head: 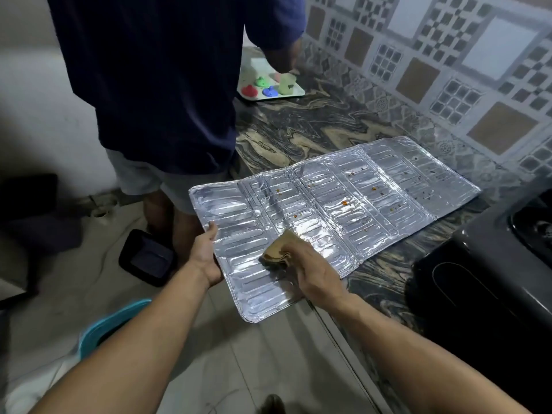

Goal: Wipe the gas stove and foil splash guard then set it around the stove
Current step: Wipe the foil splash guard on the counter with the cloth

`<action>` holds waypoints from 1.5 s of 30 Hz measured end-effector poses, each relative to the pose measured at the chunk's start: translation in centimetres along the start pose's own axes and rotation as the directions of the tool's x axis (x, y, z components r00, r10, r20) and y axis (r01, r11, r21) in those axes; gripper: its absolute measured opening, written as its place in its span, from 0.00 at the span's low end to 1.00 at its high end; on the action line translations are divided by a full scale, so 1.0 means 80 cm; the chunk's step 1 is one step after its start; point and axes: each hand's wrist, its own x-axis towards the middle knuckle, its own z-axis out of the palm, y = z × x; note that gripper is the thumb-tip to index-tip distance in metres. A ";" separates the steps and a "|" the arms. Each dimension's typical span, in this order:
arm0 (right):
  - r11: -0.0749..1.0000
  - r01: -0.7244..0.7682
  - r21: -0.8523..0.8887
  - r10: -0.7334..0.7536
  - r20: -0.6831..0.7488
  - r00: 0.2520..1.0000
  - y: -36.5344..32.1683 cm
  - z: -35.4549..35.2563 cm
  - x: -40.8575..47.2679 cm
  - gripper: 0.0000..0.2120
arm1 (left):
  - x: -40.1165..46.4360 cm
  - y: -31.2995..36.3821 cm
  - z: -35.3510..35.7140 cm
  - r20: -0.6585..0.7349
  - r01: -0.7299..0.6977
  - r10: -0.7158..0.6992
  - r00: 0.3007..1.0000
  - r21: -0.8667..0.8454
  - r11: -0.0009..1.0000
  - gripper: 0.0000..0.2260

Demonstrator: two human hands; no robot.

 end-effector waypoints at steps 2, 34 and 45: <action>0.972 -0.094 0.214 0.115 -0.090 0.989 -0.004 -0.013 0.001 0.12 | -0.001 -0.003 -0.001 0.024 -0.011 0.012 1.000 -0.037 0.999 0.24; 0.983 -0.004 0.184 -0.025 0.159 0.987 -0.021 0.021 0.079 0.13 | -0.007 -0.020 -0.001 0.048 -0.023 0.033 0.998 -0.197 0.980 0.28; 0.971 -0.238 -0.015 0.236 -0.074 0.969 0.064 -0.027 0.212 0.07 | 0.007 -0.003 -0.015 0.050 -0.088 0.103 0.993 -0.247 0.965 0.22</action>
